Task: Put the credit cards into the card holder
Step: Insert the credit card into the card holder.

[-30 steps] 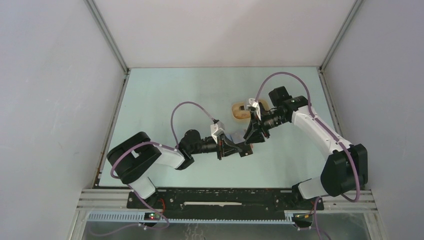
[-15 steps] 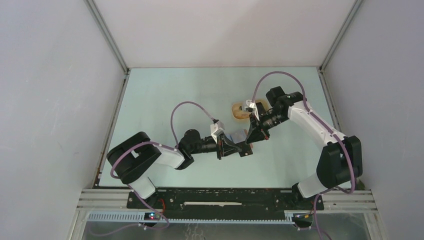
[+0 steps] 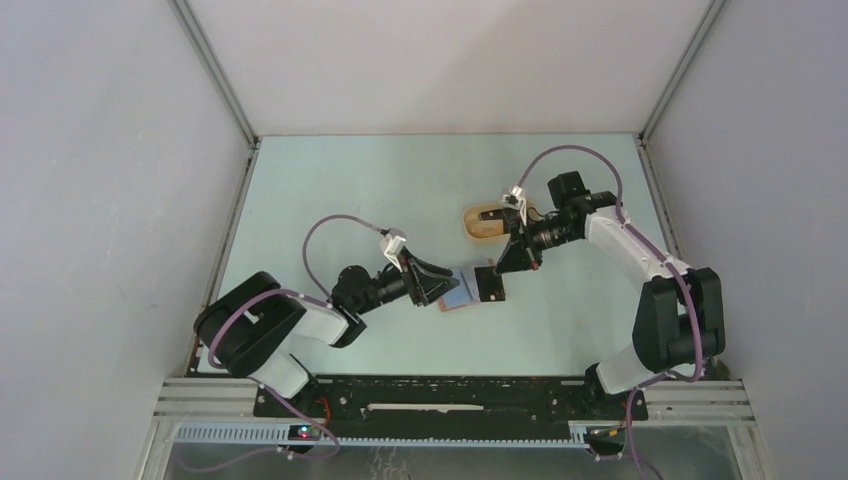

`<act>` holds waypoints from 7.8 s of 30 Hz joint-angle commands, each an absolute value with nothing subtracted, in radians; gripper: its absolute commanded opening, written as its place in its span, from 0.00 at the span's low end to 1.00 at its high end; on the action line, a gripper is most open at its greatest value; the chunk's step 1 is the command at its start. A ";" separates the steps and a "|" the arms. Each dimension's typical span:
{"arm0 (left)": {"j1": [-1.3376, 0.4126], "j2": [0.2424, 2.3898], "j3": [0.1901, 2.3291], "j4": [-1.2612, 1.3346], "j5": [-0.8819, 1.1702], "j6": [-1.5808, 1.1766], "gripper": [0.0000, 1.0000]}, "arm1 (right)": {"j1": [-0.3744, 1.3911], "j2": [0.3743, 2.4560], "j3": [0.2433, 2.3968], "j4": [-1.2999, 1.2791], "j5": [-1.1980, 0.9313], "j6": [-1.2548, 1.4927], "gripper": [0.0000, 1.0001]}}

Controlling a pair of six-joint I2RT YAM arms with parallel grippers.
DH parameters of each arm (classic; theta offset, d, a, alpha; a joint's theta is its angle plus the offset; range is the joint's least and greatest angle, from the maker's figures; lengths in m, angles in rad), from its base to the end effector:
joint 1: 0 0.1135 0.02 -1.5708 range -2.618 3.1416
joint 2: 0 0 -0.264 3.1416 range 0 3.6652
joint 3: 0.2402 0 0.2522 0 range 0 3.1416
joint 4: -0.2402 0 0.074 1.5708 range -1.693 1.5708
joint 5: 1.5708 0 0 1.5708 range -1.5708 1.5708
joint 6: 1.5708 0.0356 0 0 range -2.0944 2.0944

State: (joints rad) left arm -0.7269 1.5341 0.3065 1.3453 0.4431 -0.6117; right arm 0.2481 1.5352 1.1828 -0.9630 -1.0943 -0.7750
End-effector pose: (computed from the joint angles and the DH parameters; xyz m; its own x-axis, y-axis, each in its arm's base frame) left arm 0.1802 -0.1806 0.1793 -0.4556 -0.2891 -0.8419 0.8024 0.2762 -0.5291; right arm 0.2676 0.1004 0.2617 -0.4390 -0.4423 -0.7821 -0.8922 0.1120 0.4375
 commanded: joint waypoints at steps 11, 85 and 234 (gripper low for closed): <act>-0.744 1.541 0.345 0.953 0.146 -0.860 0.12 | 0.223 1.649 0.974 -0.249 -1.005 -0.012 0.00; -0.855 1.638 0.687 0.223 -0.132 -0.759 0.10 | 0.384 1.639 1.017 -0.273 -0.462 -0.064 0.00; -0.854 1.568 0.593 0.366 -0.110 -0.747 0.15 | 0.548 1.914 1.407 -0.713 -0.559 -0.219 0.56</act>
